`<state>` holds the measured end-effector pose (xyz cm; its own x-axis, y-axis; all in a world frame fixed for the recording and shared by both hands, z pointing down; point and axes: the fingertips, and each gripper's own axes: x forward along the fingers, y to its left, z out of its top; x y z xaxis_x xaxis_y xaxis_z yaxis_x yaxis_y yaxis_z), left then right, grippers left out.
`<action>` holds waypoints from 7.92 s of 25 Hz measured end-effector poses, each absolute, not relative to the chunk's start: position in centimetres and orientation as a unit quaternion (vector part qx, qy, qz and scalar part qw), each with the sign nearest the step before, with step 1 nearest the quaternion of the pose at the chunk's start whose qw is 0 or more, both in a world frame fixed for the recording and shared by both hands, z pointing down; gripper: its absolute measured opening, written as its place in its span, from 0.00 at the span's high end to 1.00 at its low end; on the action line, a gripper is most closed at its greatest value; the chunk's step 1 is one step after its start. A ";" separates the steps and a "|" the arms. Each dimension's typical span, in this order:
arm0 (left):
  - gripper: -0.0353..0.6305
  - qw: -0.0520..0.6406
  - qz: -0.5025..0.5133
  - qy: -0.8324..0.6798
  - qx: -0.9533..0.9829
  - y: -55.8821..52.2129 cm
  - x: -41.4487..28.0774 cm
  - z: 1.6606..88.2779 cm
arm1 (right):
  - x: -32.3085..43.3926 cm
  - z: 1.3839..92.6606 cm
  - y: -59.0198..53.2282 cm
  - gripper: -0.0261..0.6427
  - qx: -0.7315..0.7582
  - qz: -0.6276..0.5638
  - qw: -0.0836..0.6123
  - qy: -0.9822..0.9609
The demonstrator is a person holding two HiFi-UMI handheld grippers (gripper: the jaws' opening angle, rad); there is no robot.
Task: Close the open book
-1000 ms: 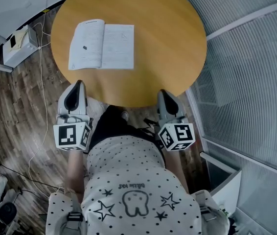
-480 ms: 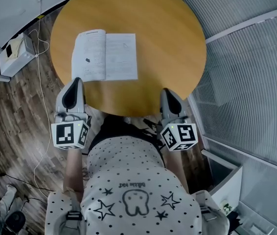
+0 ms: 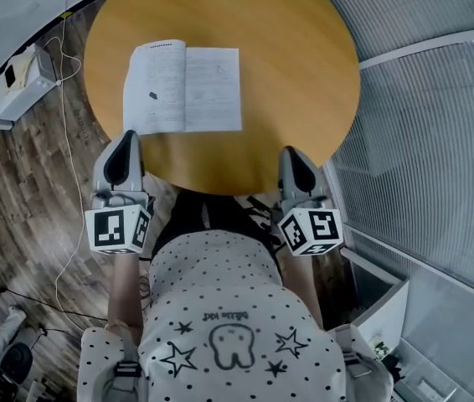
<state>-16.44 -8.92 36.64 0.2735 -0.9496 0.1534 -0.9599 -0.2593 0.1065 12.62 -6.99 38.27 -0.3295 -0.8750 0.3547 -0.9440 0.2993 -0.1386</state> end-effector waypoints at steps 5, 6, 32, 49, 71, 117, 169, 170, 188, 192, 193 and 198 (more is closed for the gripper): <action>0.93 0.094 0.031 -0.616 0.782 -8.7 -17.3 36.5 | 11.4 38.1 -7.9 0.95 0.550 0.163 0.110 -0.811; 0.93 0.098 0.031 -0.618 0.780 -8.5 -17.4 36.6 | 11.2 38.1 -8.0 0.95 0.547 0.164 0.111 -0.813; 0.93 0.230 0.018 -0.641 0.732 -6.5 -13.6 42.1 | 13.3 39.0 -10.9 0.95 0.501 0.164 0.113 -0.842; 0.74 0.458 -0.135 -0.586 0.655 -8.8 -12.4 50.3 | 15.3 39.0 -9.5 0.95 0.514 0.168 0.130 -0.831; 0.67 0.596 -0.267 -0.564 0.505 -11.3 -14.1 60.3 | 15.9 39.1 -10.4 0.95 0.518 0.161 0.138 -0.829; 0.91 0.391 -0.143 -0.663 0.622 -12.3 -18.1 55.4 | 15.1 38.1 -10.2 0.95 0.527 0.148 0.126 -0.828; 0.91 0.199 0.088 -0.607 0.765 -15.1 -9.0 50.3 | 21.7 35.6 -9.8 0.95 0.607 0.129 0.069 -0.781; 0.91 0.190 0.098 -0.603 0.768 -15.0 -8.7 50.2 | 21.9 35.5 -9.7 0.95 0.608 0.128 0.068 -0.781; 0.91 0.107 0.211 -0.530 0.815 -15.5 -3.2 50.4 | 24.1 37.7 -8.4 0.95 0.629 0.164 0.072 -0.756; 0.91 0.095 0.233 -0.520 0.816 -15.0 -2.7 51.1 | 25.7 38.6 -7.8 0.95 0.642 0.173 0.081 -0.742; 0.91 0.089 0.238 -0.518 0.817 -15.1 -2.5 51.2 | 26.1 38.6 -7.9 0.95 0.645 0.171 0.081 -0.740; 0.91 0.073 0.261 -0.505 0.820 -14.7 -1.5 51.8 | 27.1 38.2 -7.7 0.95 0.656 0.168 0.083 -0.731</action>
<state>-1.47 -14.71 51.78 0.3544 -0.7891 0.5016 -0.8656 -0.4798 -0.1431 27.11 -7.74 38.23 -0.1256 -0.9315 0.3413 -0.9871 0.0829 -0.1372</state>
